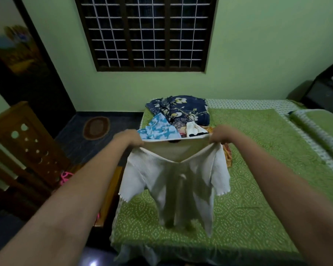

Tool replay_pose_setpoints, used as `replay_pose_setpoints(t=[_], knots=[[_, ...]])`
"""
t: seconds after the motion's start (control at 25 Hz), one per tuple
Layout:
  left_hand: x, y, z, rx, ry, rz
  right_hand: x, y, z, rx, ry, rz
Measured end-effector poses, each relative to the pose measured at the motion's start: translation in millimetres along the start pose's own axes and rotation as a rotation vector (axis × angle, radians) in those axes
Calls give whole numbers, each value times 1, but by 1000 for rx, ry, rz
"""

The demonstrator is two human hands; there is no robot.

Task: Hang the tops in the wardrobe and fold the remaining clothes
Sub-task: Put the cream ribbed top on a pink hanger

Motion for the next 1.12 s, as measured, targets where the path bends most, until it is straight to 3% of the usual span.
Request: replay_pose_setpoints(t=[0.12,0.24,0.36,0.44,0.56,0.8,0.96,1.12], knots=[[24,-54,-27,-336,6,-199,35,-56,-8,521,129,21],[78,-75,-56,-815,-88,-198,93,-77,-12,641,200,18],[137,-68,-81,-883,-156,-234,175,-52,-13,808,137,104],[170,-54,-99,-1020,-124,-236,221,-37,-19,926,159,46],[202,-33,-97,-988,-116,-275,264,-14,-24,893,201,-18],[222,18,13,-947,-438,-270,297,36,21,816,259,217],[191,54,112,-896,-604,-256,296,80,127,636,105,388],[144,101,246,-788,-782,-243,279,150,271,370,-178,534]])
Point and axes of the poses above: each hand's wrist, its own x-axis towards the middle knuckle, its own y-axis out of the palm, z = x × y, the point moved 4 cm from there along x, towards the middle knuckle, and after that the axes turned 6 degrees about -x, right-handed, at the moved point
